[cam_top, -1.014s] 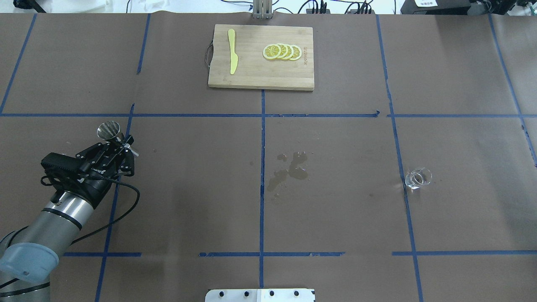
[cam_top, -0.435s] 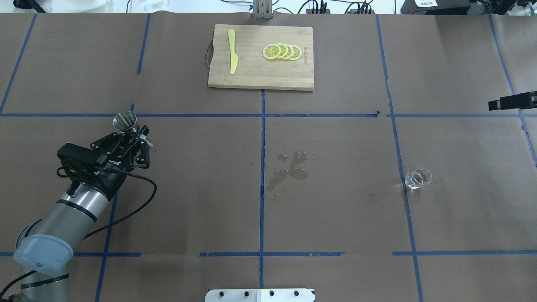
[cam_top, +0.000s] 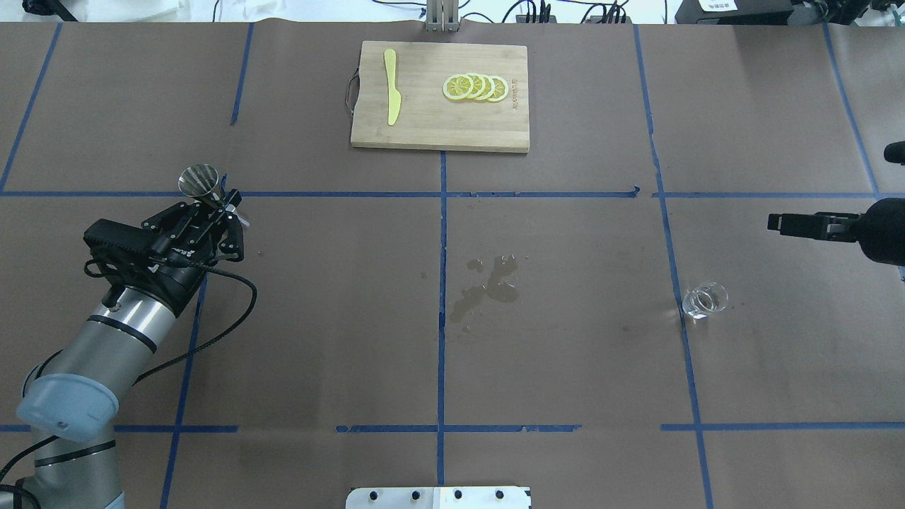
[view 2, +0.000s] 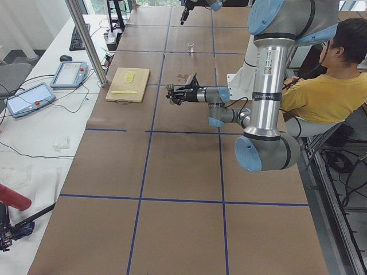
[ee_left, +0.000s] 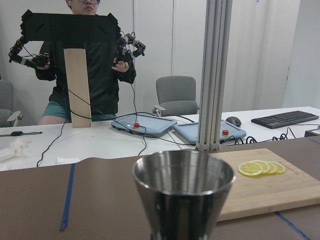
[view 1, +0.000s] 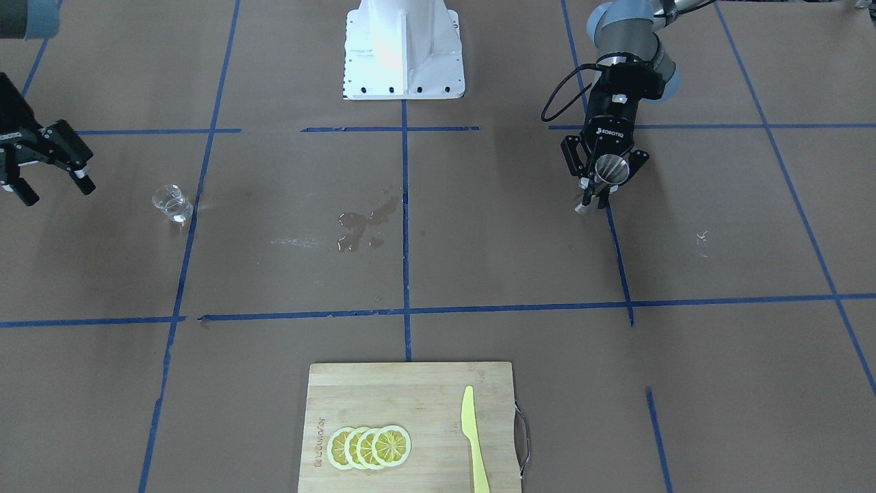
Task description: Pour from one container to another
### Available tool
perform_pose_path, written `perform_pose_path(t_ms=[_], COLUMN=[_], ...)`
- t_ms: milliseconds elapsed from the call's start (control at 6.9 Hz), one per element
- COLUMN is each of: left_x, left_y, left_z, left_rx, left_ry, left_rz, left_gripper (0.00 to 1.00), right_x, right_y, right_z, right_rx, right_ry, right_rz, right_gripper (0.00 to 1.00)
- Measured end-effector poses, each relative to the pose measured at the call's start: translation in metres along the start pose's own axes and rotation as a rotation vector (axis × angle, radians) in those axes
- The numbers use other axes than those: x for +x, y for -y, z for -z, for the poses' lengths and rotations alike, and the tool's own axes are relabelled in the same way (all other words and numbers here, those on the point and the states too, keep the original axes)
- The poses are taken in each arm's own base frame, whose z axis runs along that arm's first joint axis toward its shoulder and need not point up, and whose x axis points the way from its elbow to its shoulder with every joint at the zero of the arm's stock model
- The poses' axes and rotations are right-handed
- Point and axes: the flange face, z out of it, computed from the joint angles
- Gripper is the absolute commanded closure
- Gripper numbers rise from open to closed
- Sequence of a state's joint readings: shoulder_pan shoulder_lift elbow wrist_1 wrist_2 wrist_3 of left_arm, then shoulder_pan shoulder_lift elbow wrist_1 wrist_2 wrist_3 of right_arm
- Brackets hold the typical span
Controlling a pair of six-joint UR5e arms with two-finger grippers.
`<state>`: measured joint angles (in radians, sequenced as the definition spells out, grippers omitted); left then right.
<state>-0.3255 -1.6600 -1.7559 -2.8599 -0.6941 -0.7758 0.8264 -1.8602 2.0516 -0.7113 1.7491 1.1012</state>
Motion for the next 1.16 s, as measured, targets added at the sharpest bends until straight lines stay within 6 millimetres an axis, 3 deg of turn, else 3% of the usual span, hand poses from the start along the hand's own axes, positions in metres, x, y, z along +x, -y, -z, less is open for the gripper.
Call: perform_pose_path(t_ms=[145,724,1159], left_x=[-0.003,-0.005,-0.006], left_y=[0.002,0.003,-0.001], left_z=[-0.002,-0.005,-0.007], left_rx=[0.003,0.007,0.003], left_ry=[0.005,0.011,0.014], left_rz=[-0.001,-0.003,-0.007], left_gripper=[1.0,1.0,1.0], right_x=[-0.019,-0.083,-0.116], right_y=[-0.023,-0.129,-0.169], right_z=[0.0,-0.032,-0.044], right_rx=[0.053,0.293,0.417], right_ry=[-0.024,-0.22,-0.282], right_rz=[-0.028,-0.036,-0.087], right_gripper=[0.01,0.01,0.02])
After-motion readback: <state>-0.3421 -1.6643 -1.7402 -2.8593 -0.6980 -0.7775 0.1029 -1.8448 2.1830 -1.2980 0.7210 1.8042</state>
